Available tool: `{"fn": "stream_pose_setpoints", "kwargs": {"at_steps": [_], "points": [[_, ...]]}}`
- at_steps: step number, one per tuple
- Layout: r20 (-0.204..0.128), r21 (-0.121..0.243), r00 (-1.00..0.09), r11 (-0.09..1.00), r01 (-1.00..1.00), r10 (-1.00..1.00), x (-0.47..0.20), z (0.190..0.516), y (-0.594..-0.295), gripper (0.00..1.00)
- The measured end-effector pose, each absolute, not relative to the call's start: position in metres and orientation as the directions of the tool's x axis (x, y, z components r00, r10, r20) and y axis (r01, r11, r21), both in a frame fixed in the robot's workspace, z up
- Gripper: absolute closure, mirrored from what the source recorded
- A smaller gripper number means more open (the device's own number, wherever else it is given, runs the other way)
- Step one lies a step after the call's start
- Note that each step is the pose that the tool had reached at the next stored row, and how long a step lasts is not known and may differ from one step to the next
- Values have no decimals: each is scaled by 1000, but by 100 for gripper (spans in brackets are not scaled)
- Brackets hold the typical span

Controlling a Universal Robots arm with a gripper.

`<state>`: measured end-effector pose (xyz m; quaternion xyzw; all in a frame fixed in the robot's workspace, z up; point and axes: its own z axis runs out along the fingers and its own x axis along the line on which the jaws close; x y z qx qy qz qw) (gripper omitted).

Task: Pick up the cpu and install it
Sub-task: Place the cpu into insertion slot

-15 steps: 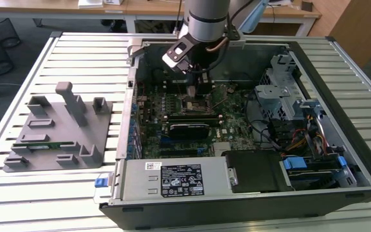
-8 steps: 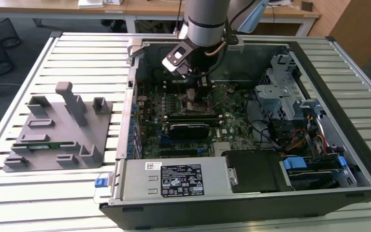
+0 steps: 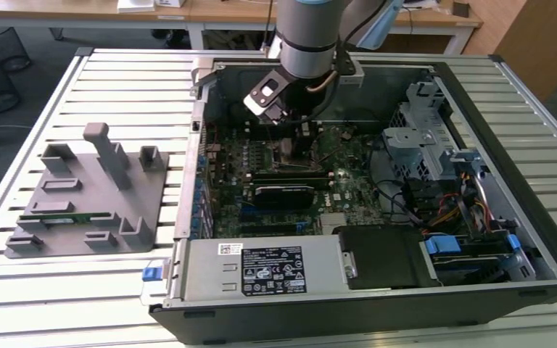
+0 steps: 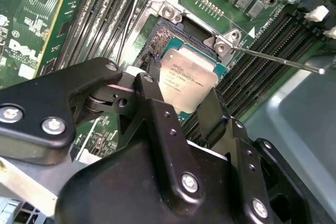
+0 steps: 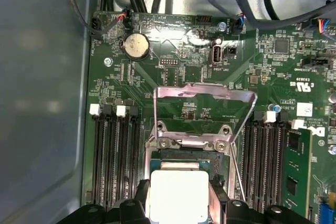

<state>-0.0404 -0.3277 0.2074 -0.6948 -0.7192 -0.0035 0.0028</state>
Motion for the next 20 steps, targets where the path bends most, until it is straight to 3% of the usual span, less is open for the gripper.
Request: {"fn": "stream_pose_setpoints", "kwargs": {"at_steps": [20], "points": [[9, 1, -21, 21, 1000, 1000, -41, 195, -335, 47]]}}
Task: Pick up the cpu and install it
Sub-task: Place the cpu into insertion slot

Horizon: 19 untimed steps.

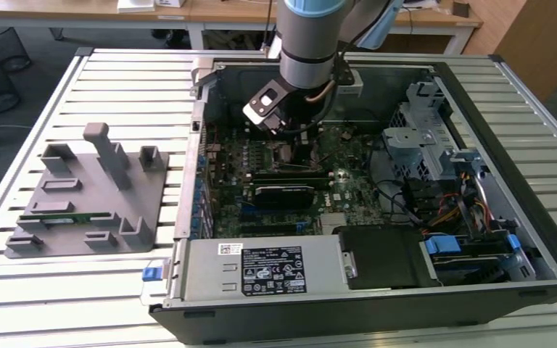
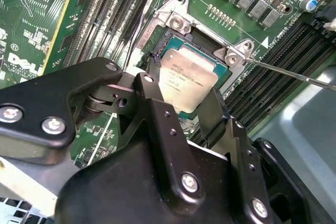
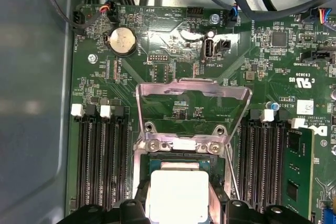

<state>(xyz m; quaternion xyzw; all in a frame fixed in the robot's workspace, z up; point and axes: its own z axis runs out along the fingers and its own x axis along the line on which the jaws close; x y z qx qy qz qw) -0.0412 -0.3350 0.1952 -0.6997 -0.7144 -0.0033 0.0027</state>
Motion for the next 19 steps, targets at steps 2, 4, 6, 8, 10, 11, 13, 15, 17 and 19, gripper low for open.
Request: {"fn": "stream_pose_setpoints", "kwargs": {"at_steps": [2, 4, 6, 8, 10, 11, 13, 15, 17, 19], "points": [[8, 1, -19, 19, 1000, 1000, -41, 194, -335, 47], [8, 1, -16, 15, 1000, 1000, -41, 194, -335, 47], [8, 1, -14, 14, 1000, 1000, -41, 194, -335, 47], [9, 1, -14, 14, 1000, 1000, -41, 193, -335, 47], [9, 1, -14, 14, 1000, 1000, -41, 194, -335, 47], [10, 2, -14, 14, 1000, 1000, -41, 195, -335, 47], [9, 1, -14, 14, 1000, 1000, -41, 196, -335, 47], [9, 1, -13, 13, 1000, 1000, -41, 196, -335, 47], [9, 1, -12, 12, 1000, 1000, -41, 196, -335, 47], [9, 1, -11, 11, 1000, 1000, -40, 196, -335, 47]]}}
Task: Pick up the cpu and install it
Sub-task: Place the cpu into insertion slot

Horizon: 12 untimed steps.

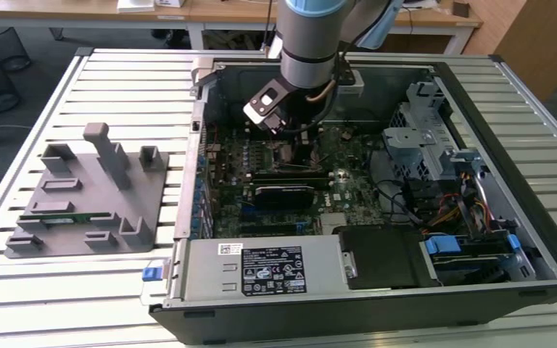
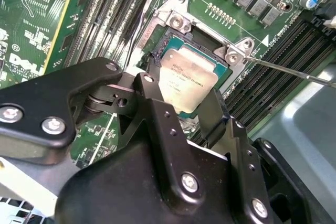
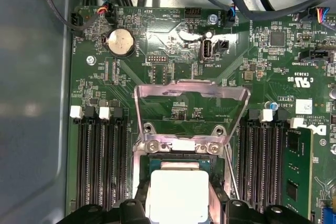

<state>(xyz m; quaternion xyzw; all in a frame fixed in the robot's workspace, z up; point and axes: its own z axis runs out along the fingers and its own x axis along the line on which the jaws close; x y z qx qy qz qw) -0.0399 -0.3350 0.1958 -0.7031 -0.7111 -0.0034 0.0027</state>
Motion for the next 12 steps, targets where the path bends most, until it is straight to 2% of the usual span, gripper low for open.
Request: {"fn": "stream_pose_setpoints", "kwargs": {"at_steps": [12], "points": [[8, 1, -11, 11, 1000, 1000, -40, 193, -337, 47]]}}
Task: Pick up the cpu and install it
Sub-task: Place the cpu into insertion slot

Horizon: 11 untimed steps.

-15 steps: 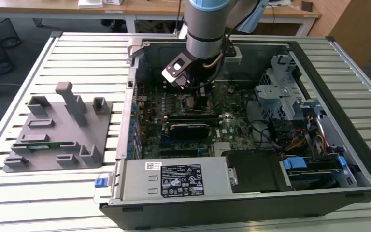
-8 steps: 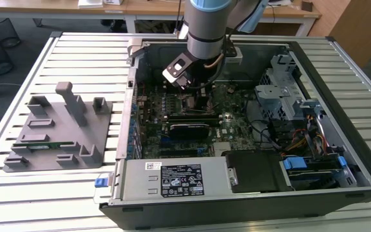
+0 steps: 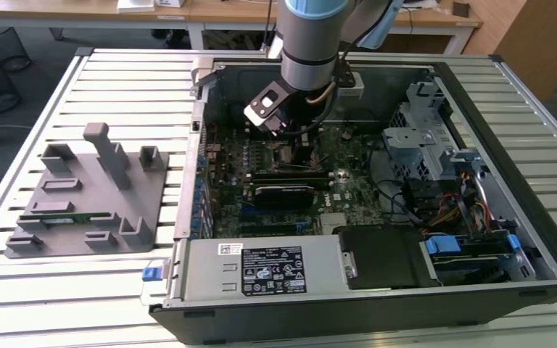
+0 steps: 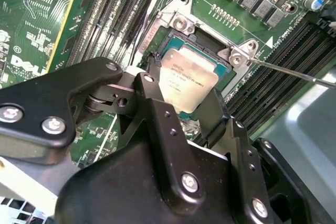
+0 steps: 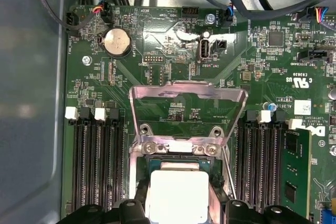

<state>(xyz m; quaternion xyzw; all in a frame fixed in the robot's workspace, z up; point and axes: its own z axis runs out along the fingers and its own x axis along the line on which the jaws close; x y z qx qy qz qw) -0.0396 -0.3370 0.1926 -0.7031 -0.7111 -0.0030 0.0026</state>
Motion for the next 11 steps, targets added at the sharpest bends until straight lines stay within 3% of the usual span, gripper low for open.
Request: {"fn": "stream_pose_setpoints", "kwargs": {"at_steps": [10, 11], "points": [[11, 2, -11, 11, 1000, 1000, -39, 191, -337, 46], [10, 2, -11, 11, 1000, 1000, -39, 191, -337, 41]]}}
